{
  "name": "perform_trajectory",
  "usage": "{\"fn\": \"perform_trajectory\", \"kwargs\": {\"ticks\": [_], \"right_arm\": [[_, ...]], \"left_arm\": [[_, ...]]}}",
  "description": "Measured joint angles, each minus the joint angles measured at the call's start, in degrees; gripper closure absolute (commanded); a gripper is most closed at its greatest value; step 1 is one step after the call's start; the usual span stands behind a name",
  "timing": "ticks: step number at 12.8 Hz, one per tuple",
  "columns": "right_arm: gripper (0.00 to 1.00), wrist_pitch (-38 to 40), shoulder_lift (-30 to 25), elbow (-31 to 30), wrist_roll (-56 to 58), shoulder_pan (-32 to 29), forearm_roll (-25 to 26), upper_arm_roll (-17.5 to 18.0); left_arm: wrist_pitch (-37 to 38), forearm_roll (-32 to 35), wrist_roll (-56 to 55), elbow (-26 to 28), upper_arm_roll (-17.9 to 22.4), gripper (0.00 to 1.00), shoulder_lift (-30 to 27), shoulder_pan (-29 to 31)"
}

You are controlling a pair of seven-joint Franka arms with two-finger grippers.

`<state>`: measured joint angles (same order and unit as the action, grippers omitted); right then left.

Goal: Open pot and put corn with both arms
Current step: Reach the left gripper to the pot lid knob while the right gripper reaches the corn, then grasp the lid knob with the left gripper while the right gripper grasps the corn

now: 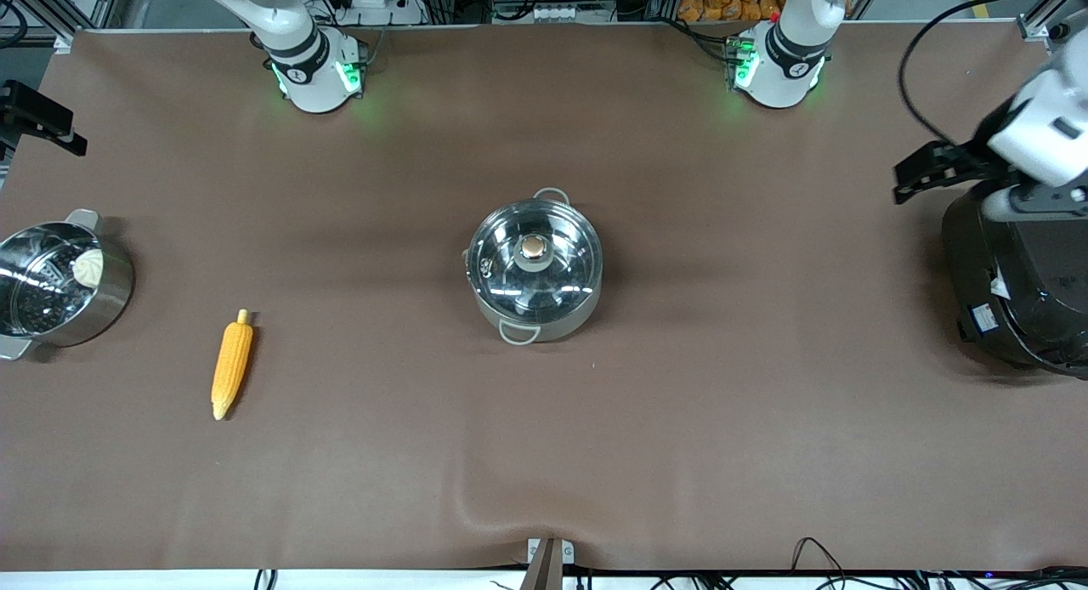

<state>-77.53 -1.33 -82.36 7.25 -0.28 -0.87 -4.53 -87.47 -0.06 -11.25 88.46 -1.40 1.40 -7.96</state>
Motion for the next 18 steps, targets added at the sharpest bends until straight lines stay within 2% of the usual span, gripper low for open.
{"fn": "perform_trajectory", "kwargs": {"ticks": [3, 5, 8, 10, 13, 18], "right_arm": [[0.00, -3.8, 0.2, -3.5, 0.0, 0.0, 0.0, 0.1], [0.00, -5.4, 1.3, -6.2, 0.0, 0.0, 0.0, 0.2], [0.00, -10.6, 7.6, -8.7, 0.0, -1.0, 0.0, 0.0], [0.00, -16.2, 13.1, -9.7, 0.0, -2.3, 0.0, -0.1], [0.00, -24.3, 18.6, -12.4, 0.1, -2.7, 0.0, -0.1], [0.00, -34.8, 27.9, -13.4, 0.4, -2.8, 0.0, 0.0]], "left_arm": [[-0.5, 0.0, -15.0, -0.9, -7.4, 0.00, 3.4, -2.9], [-1.4, -0.1, -27.7, -4.4, -10.9, 0.00, 7.9, -6.8], [-9.0, 0.0, -51.0, -8.5, -11.2, 0.00, 17.4, -16.7], [-15.2, 0.0, -59.8, -10.0, -11.1, 0.00, 22.7, -20.7], [-19.0, 0.0, -67.0, -12.6, -10.9, 0.00, 28.1, -24.0], [-22.0, 0.0, -72.3, -13.5, -9.3, 0.00, 32.2, -27.9]]}}
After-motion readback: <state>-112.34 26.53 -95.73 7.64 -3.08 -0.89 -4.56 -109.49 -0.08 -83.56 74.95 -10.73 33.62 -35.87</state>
